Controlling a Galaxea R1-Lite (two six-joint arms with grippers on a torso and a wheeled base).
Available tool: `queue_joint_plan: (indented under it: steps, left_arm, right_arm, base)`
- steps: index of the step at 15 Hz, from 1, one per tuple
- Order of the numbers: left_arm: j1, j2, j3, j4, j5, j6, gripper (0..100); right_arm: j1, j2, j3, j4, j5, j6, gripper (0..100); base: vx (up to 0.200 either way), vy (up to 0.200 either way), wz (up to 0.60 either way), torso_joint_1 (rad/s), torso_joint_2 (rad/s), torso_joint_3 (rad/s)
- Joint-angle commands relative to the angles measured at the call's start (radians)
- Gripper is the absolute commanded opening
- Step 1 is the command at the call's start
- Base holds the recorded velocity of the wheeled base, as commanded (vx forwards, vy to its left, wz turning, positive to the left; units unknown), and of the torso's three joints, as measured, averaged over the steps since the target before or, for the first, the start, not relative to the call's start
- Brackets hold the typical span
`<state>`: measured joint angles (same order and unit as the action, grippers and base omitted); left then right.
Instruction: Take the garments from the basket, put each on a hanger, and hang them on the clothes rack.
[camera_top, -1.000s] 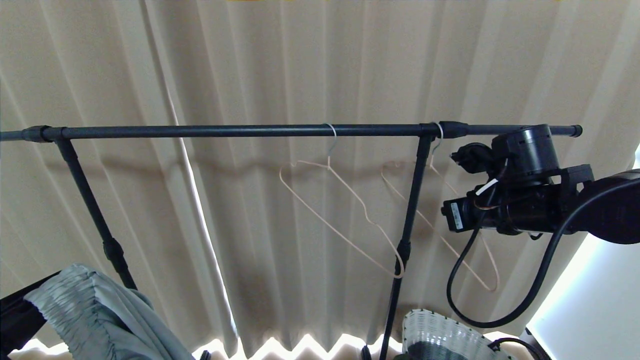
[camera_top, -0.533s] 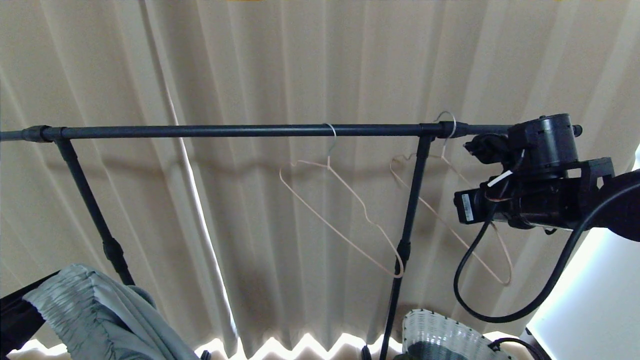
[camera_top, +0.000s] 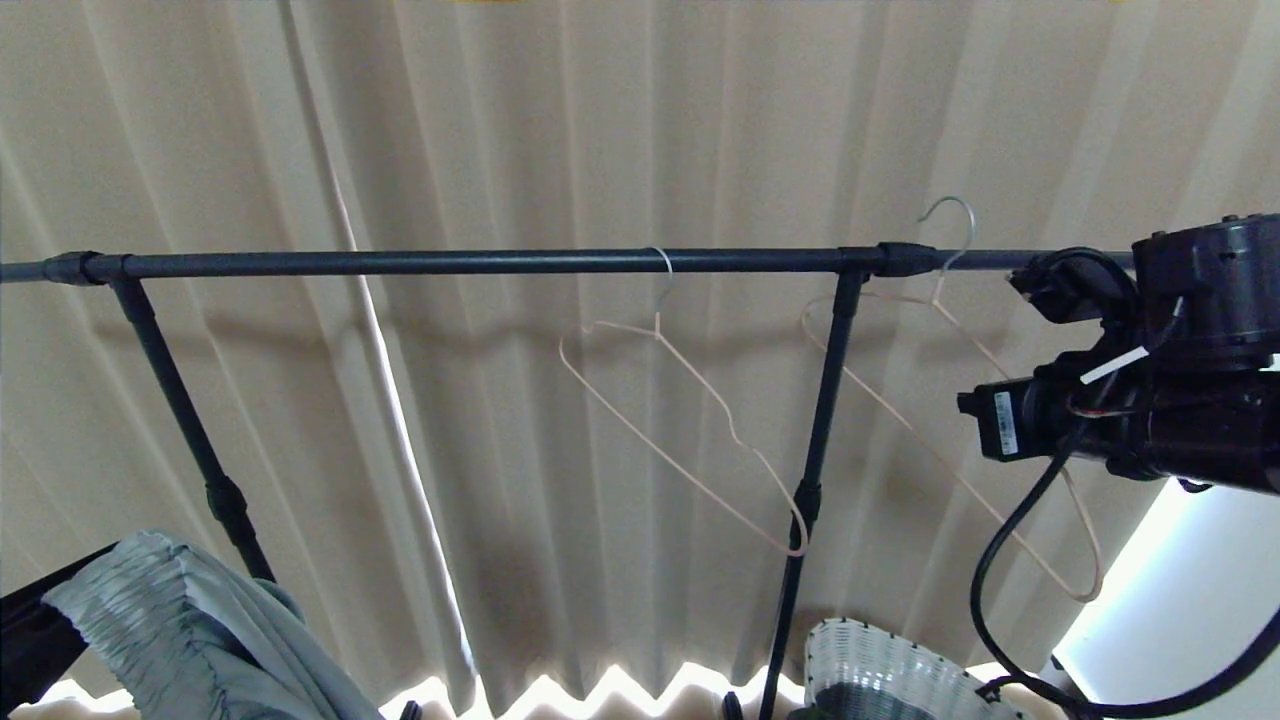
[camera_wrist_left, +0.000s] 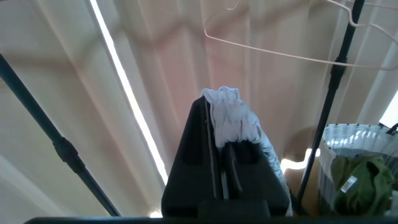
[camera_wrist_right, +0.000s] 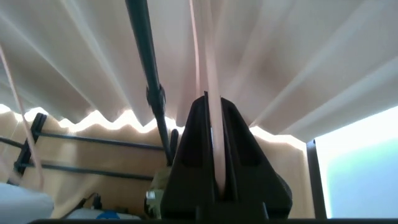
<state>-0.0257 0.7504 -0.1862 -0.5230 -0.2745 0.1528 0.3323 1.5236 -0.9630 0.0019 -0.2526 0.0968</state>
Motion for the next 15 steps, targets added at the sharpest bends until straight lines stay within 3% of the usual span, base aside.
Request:
queue_joint_plan:
  steps: [1, 15]
  left_arm:
    - [0.001, 0.000, 0.001, 0.000, 0.001, 0.008, 0]
    - [0.004, -0.010, 0.011, 0.001, 0.001, 0.010, 0]
  right_arm:
    - [-0.001, -0.088, 0.061, 0.001, -0.001, 0.000, 0]
    - [-0.006, -0.286, 0.245, 0.003, 0.004, -0.005, 0]
  base:
    - [-0.200, 0.000, 0.00, 0.002, 0.01, -0.002]
    - [-0.200, 0.000, 0.00, 0.003, 0.00, 0.006]
